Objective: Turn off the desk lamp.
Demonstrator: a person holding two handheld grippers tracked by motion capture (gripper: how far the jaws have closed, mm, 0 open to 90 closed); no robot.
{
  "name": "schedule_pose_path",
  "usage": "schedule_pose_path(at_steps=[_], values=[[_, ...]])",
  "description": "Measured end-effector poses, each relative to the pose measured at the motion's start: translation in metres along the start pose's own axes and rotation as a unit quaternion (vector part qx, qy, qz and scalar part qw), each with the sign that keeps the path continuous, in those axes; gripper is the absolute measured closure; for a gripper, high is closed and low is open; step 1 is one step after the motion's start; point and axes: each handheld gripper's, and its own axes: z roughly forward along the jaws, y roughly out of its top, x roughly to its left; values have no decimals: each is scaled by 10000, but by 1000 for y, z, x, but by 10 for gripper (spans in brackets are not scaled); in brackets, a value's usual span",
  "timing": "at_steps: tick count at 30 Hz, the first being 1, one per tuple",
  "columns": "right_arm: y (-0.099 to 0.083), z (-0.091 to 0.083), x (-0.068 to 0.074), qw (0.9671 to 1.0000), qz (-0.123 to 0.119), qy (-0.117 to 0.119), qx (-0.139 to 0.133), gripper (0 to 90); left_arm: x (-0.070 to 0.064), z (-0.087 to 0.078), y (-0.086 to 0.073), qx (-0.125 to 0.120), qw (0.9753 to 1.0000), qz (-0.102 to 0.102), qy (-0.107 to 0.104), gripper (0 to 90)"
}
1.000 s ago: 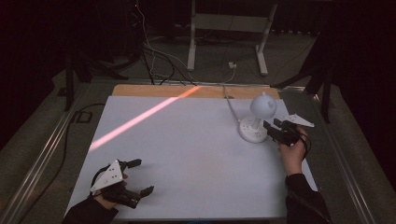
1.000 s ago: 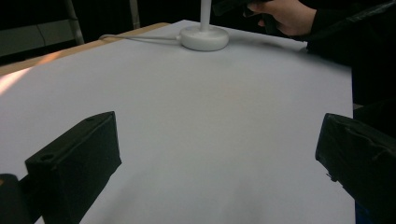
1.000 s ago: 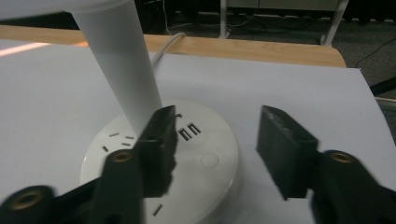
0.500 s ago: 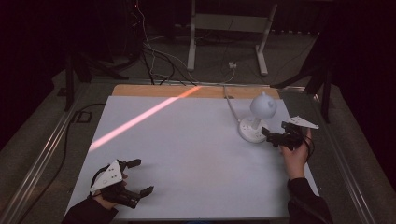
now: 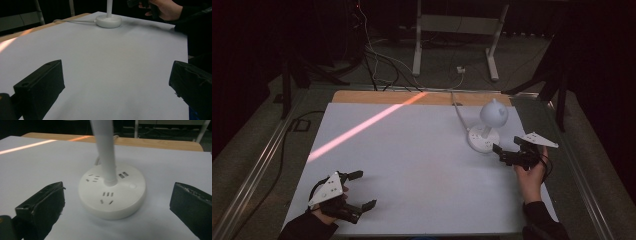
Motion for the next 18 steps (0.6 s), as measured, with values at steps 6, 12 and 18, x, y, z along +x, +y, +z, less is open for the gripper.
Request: schedule_pose_path(at_steps=[6, 12, 18], values=[[-7, -17, 16, 9998, -24, 174, -60, 0, 0, 0, 0, -9, 10000, 1, -14, 6], [-18, -30, 30, 9996, -96, 279, -23, 0, -1, 0, 0, 16, 10000, 13, -15, 6], [-27, -37, 42, 9985, 35, 536, 51, 0, 0, 1, 0, 14, 10000, 4, -15, 6]])
